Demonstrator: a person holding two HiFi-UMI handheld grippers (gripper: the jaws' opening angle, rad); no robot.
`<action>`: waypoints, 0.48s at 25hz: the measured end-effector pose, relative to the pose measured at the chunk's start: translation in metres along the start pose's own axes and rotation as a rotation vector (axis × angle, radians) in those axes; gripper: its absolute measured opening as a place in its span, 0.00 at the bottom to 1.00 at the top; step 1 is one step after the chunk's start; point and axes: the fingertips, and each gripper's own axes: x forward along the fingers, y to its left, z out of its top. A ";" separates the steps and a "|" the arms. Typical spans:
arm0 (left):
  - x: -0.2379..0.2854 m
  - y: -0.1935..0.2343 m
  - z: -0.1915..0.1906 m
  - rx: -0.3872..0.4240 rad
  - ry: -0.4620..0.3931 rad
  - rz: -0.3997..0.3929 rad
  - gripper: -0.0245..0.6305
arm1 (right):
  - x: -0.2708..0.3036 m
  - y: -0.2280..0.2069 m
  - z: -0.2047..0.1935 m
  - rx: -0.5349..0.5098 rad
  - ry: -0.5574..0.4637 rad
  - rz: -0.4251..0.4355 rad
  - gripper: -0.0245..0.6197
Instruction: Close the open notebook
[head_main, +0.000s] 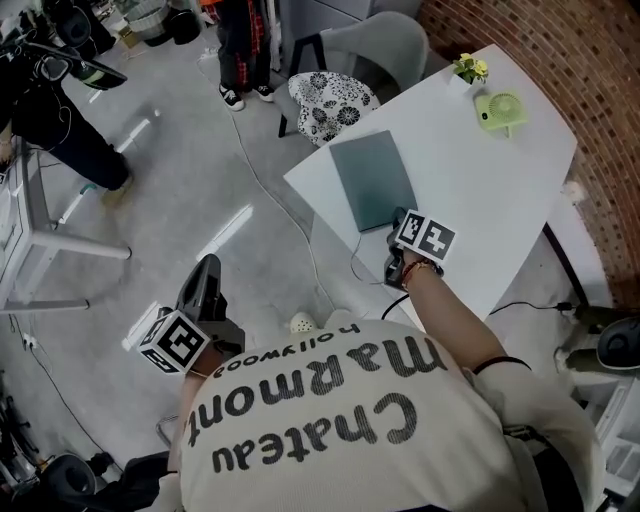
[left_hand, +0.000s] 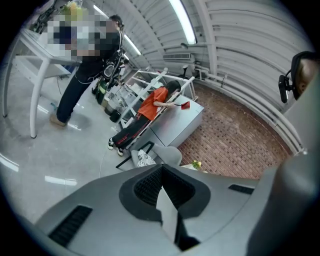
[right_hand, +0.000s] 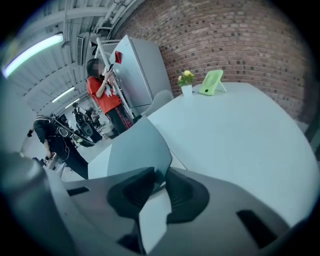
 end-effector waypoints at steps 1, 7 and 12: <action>-0.003 0.002 -0.002 0.004 0.001 -0.004 0.04 | -0.001 0.000 0.000 0.001 -0.013 -0.006 0.15; -0.021 0.014 -0.017 -0.006 0.014 0.011 0.04 | -0.008 -0.013 -0.004 0.087 -0.037 -0.052 0.22; -0.035 0.019 -0.020 -0.019 -0.007 0.023 0.04 | -0.019 -0.009 -0.005 0.070 -0.036 -0.059 0.19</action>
